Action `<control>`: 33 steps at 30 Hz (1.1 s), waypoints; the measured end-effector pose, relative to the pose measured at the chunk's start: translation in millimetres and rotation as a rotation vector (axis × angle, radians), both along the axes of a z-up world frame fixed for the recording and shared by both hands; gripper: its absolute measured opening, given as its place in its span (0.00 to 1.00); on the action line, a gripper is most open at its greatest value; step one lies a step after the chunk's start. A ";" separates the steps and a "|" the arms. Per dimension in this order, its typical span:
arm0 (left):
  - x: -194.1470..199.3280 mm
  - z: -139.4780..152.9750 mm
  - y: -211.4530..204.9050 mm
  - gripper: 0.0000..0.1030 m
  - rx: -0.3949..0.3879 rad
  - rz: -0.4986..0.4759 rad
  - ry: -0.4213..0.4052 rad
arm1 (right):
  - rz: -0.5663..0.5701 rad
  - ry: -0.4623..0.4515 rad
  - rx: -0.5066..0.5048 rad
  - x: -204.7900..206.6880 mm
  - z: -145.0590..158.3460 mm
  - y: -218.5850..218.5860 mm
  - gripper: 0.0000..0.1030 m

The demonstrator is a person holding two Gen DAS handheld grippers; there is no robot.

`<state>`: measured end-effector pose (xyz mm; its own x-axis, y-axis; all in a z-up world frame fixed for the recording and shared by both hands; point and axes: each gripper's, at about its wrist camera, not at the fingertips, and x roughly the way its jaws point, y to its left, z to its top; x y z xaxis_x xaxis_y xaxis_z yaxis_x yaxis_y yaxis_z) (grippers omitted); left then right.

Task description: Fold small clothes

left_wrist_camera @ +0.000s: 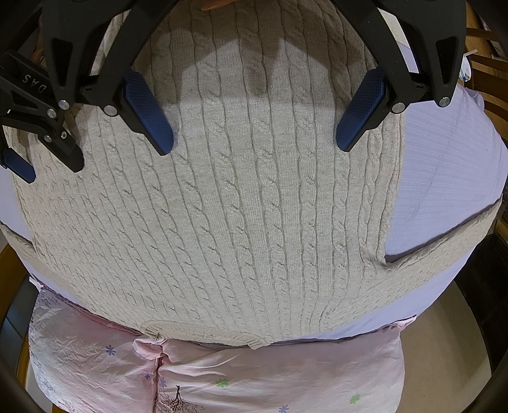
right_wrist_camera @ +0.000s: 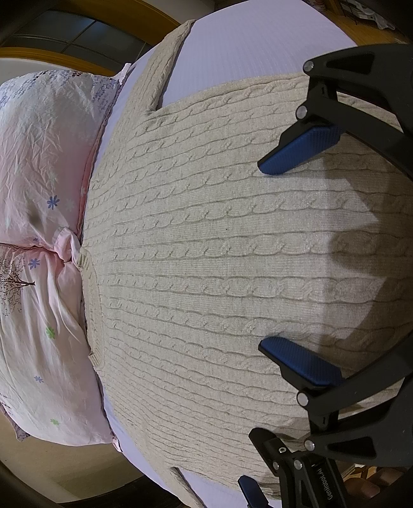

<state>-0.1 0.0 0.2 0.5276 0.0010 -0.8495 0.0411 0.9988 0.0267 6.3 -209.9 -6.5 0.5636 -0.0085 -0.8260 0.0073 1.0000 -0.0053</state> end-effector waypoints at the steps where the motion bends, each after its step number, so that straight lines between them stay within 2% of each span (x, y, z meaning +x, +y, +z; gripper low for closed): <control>1: 0.0 0.0 0.0 0.99 0.000 0.000 0.000 | 0.000 0.000 0.000 0.0 0.0 0.0 0.98; 18: -1.9 -2.6 2.3 0.99 0.000 -0.004 -0.004 | 0.007 0.010 0.001 0.4 -2.2 3.3 0.98; 27: 2.8 -0.2 -0.5 0.99 -0.001 -0.013 -0.001 | 0.100 -0.015 0.015 5.0 -2.1 -3.1 0.98; 28: 0.8 0.2 -0.1 0.99 -0.002 -0.016 -0.012 | 0.142 -0.026 0.023 4.3 -1.6 -6.8 0.98; 30: -1.8 0.6 2.5 0.99 -0.015 -0.030 -0.047 | 0.143 -0.036 0.072 7.0 3.3 -24.2 0.98; 33: -4.5 4.1 9.4 0.99 -0.056 -0.043 -0.087 | -0.034 -0.093 0.207 16.7 20.9 -101.0 0.98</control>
<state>-4.6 9.4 4.3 0.5981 -0.0697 -0.7984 0.0840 0.9962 -0.0240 23.0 -310.9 14.4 0.6400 0.1352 -0.7564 0.0317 0.9789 0.2019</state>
